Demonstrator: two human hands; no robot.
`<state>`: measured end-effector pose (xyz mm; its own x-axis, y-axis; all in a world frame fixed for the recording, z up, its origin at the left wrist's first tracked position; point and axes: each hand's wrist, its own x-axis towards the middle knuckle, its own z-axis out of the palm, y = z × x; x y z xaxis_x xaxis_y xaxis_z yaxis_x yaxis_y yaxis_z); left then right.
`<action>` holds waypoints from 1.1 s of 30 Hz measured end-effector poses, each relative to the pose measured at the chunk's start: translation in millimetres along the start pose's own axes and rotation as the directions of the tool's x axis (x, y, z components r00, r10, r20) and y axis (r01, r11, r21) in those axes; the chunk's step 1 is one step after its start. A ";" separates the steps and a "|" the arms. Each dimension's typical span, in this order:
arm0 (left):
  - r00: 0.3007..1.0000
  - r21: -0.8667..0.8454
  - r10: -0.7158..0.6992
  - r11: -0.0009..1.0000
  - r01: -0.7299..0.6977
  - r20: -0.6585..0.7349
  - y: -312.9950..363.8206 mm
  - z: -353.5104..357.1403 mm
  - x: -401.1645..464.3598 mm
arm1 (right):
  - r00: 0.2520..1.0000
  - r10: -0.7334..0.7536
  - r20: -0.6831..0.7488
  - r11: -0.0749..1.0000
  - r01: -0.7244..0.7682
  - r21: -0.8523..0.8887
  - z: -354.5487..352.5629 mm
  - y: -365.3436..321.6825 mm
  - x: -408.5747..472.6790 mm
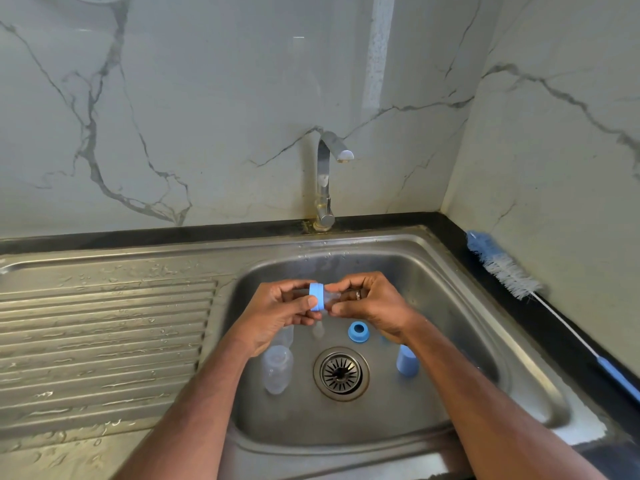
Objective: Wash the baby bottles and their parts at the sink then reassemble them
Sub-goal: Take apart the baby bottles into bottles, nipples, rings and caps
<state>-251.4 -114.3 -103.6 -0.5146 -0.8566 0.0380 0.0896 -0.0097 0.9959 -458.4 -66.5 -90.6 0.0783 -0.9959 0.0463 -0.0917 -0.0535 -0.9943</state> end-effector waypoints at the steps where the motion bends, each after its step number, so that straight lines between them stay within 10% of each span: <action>1: 1.000 0.000 -0.005 1.000 0.005 0.003 -1.3 -0.6 0.9 | 1.000 -0.006 -0.011 1.000 0.005 -0.021 -0.7 -0.6 0.0; 9: 1.000 -0.037 -0.016 0.999 0.016 0.015 -5.1 2.9 3.6 | 0.959 -0.138 -0.248 0.973 0.084 -0.215 17.1 1.8 7.5; 33: 0.984 0.038 0.099 0.995 -0.094 -0.151 -12.1 2.0 13.2 | 0.971 0.005 -0.241 1.000 -0.006 -0.005 18.9 11.2 12.4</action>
<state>-261.0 -124.5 -115.0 -0.3683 -0.9214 0.1236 0.1052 0.0908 0.9903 -439.6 -78.0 -103.0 -0.1632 -0.9846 0.0632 -0.0970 -0.0477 -0.9941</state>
